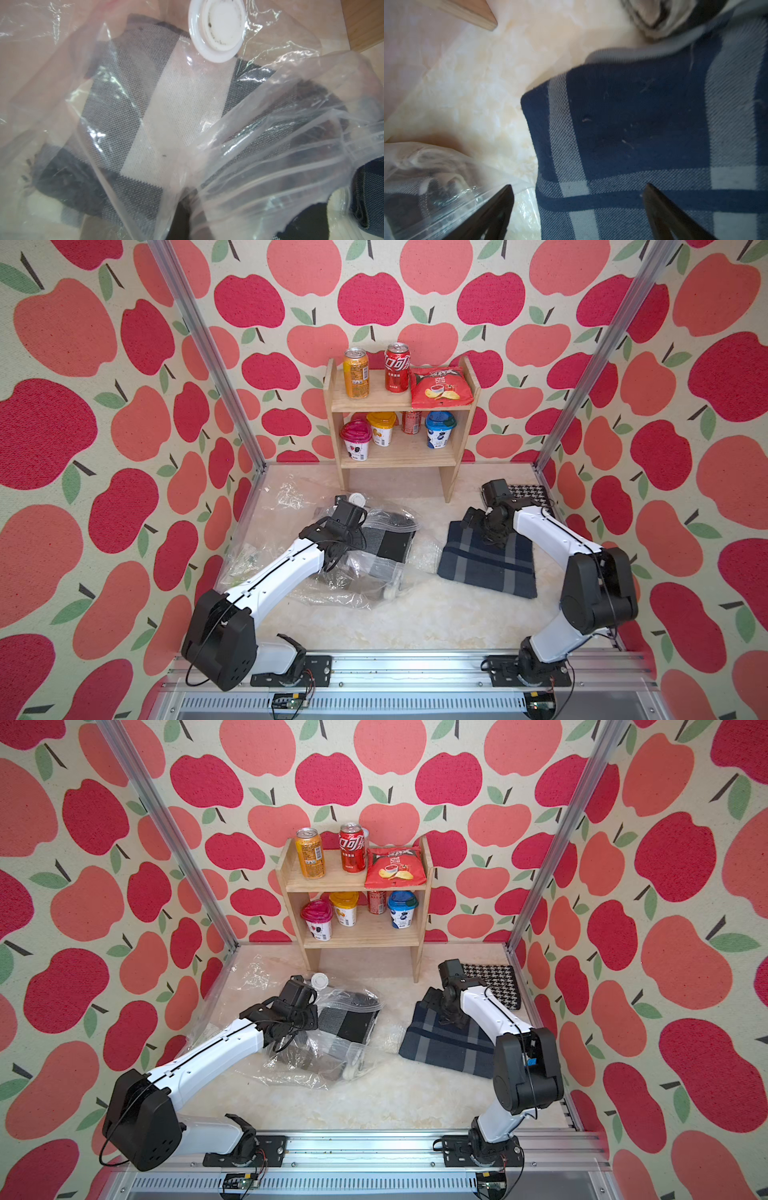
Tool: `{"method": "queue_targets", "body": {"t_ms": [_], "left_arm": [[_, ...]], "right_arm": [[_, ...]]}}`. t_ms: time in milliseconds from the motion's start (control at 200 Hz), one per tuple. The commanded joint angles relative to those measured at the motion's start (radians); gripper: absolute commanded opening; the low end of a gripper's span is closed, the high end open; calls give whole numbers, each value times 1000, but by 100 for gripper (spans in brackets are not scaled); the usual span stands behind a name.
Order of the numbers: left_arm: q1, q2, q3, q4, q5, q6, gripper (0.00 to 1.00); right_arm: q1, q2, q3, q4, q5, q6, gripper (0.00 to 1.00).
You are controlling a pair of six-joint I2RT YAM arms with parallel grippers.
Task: Take the scarf out of the vacuum bag
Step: Move the scarf to the center of the board.
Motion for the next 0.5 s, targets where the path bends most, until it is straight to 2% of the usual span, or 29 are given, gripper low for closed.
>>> {"method": "queue_targets", "body": {"t_ms": [0,255,335,495], "left_arm": [[10,-20,3,-5,-10,2,0],[11,-31,-7,-3,-10,7,0],[13,-31,-9,-2,-8,7,0],[17,-30,-13,5,-3,7,0]], "right_arm": [[37,62,28,-106,-14,189,100],[69,141,-21,-79,-23,216,100],[65,165,-23,-81,-40,163,100],[64,239,29,-157,-35,-31,100]]}}
